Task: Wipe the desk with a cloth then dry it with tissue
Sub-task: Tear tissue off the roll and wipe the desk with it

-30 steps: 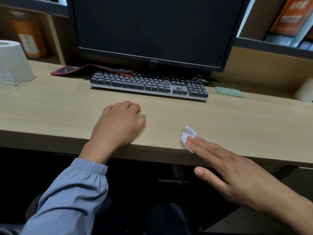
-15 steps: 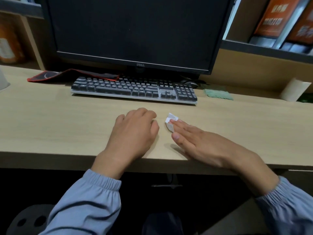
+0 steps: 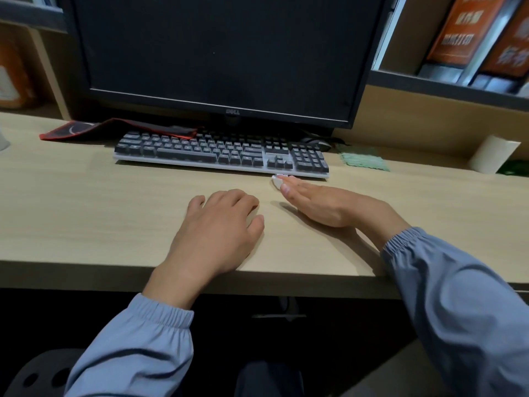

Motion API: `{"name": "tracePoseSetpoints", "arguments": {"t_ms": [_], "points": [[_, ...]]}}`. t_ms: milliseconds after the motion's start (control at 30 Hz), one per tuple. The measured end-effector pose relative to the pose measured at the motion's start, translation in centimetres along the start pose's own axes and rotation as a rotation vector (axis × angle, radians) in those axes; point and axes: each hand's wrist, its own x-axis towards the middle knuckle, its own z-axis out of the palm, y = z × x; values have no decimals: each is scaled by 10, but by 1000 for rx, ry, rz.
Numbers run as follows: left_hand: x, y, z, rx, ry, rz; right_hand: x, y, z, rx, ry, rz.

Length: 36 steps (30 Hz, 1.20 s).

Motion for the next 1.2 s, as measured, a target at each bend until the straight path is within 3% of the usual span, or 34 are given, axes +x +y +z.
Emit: {"name": "tracePoseSetpoints", "arguments": {"t_ms": [1200], "points": [[-1,0,2,4,-13,15,-29,13,4,19,108,129]]}}
